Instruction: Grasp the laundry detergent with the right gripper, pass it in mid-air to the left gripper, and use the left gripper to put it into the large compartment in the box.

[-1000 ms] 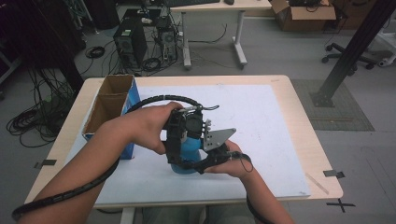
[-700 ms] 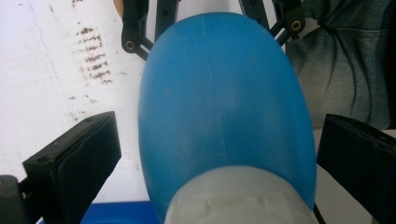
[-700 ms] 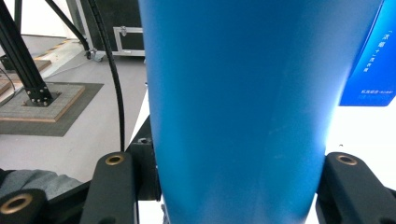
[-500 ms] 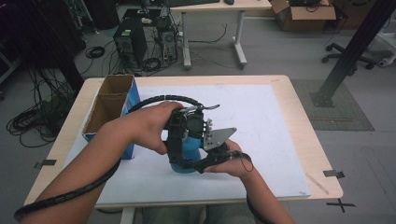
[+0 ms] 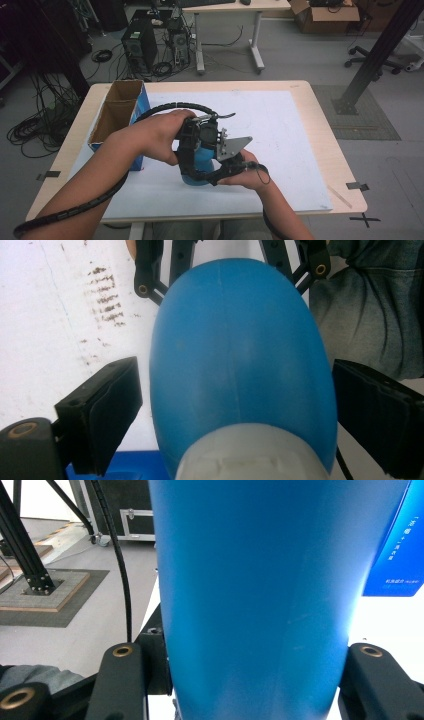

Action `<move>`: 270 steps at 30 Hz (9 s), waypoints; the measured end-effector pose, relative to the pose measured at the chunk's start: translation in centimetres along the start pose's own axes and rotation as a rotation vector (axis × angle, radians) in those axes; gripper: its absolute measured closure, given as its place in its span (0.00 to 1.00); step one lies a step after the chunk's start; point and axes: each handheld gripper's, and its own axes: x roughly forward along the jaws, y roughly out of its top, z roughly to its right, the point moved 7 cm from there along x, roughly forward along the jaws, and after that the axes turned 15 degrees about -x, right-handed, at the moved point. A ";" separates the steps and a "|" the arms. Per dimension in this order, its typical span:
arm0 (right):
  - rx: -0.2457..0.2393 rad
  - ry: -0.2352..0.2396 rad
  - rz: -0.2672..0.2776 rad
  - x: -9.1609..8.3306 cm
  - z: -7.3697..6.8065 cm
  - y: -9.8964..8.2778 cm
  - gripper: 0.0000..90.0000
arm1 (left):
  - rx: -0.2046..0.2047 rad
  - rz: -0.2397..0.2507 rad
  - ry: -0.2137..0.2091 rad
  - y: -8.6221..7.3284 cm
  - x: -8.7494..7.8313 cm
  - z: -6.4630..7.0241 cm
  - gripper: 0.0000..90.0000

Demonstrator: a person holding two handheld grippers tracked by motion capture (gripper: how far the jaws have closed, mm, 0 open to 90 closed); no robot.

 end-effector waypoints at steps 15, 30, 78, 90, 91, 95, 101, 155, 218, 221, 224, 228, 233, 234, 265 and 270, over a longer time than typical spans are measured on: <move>-0.001 -0.004 -0.001 -0.1 -0.1 0.1 0.49 | -0.002 0.001 0.011 0.0 0.0 0.2 0.23; 0.049 0.009 -0.015 -0.3 -0.5 0.4 0.49 | 0.004 -0.010 0.020 0.0 -0.1 0.3 0.31; -0.015 -0.038 0.050 -0.4 -0.1 0.9 0.46 | 0.013 -0.046 0.053 0.6 -1.4 0.7 0.42; 0.012 -0.058 0.065 -0.7 0.0 0.7 0.30 | 0.005 -0.056 0.044 0.8 -1.4 0.6 0.43; 0.015 -0.062 0.065 -0.8 0.0 0.6 0.29 | -0.002 -0.057 0.043 0.7 -1.4 0.6 0.43; 0.021 -0.070 0.063 -1.0 0.0 0.6 0.28 | -0.008 -0.057 0.042 0.8 -1.5 0.5 0.43; 0.029 -0.077 0.069 -1.5 0.0 0.7 0.22 | -0.008 -0.053 0.039 1.0 -1.4 0.5 0.43; 0.079 -0.083 0.068 -10.7 0.5 1.2 0.00 | -0.230 -0.089 0.024 0.1 -3.4 -0.7 0.42; 0.102 0.067 -0.558 -17.8 3.6 -1.1 0.02 | -1.328 0.015 0.050 -11.0 -13.5 -10.2 0.42; 0.105 0.080 -0.587 -17.7 3.6 -1.3 0.03 | -1.357 0.022 0.049 -11.6 -14.0 -10.5 0.42; 0.105 0.094 -0.607 -17.6 3.6 -1.3 0.03 | -1.393 0.016 0.038 -12.7 -14.9 -10.9 0.42; 0.106 0.102 -0.597 -17.4 3.8 -0.9 0.03 | -1.430 0.007 0.046 -13.9 -15.8 -11.4 0.42; 0.102 0.114 -0.610 -17.3 3.8 -0.8 0.03 | -1.466 0.012 0.048 -15.0 -16.6 -11.8 0.42; 0.104 0.114 -0.613 -17.3 3.8 -0.8 0.03 | -1.474 0.015 0.047 -15.3 -16.8 -11.8 0.42; 0.133 0.152 -0.668 -18.4 3.3 -0.2 0.03 | -1.635 0.006 0.078 -20.4 -14.5 -14.3 0.42; 0.133 0.155 -0.680 -18.4 3.3 -0.1 0.03 | -1.635 -0.001 0.069 -20.5 -13.0 -14.8 0.42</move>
